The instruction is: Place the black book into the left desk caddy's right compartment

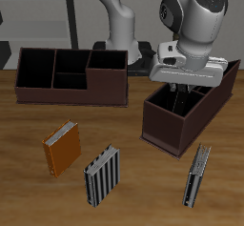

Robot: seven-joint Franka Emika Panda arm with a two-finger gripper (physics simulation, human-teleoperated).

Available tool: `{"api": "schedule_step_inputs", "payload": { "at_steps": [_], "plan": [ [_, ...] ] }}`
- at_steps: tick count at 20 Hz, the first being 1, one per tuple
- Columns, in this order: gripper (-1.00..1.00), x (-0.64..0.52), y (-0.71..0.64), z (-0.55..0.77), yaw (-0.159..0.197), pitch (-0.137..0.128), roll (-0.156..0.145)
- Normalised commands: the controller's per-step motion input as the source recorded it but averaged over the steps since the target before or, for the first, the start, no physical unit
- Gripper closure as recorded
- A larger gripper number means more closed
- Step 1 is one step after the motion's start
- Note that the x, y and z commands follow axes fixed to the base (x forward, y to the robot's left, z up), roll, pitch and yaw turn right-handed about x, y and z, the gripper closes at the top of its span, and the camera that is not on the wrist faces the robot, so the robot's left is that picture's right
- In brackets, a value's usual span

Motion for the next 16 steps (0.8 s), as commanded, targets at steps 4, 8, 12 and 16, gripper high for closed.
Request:
{"api": "schedule_step_inputs", "payload": {
  "at_steps": [4,8,12,16],
  "plan": [
    [1.0,0.06,-0.05,-0.25,0.002,0.019,-0.013],
    [1.0,0.02,0.0,-0.2,-0.036,0.03,0.004],
    [-1.0,-0.01,0.07,-0.09,-0.021,0.026,0.056],
    [-1.0,0.0,0.03,0.02,-0.004,-0.006,0.011]
  ]
}}
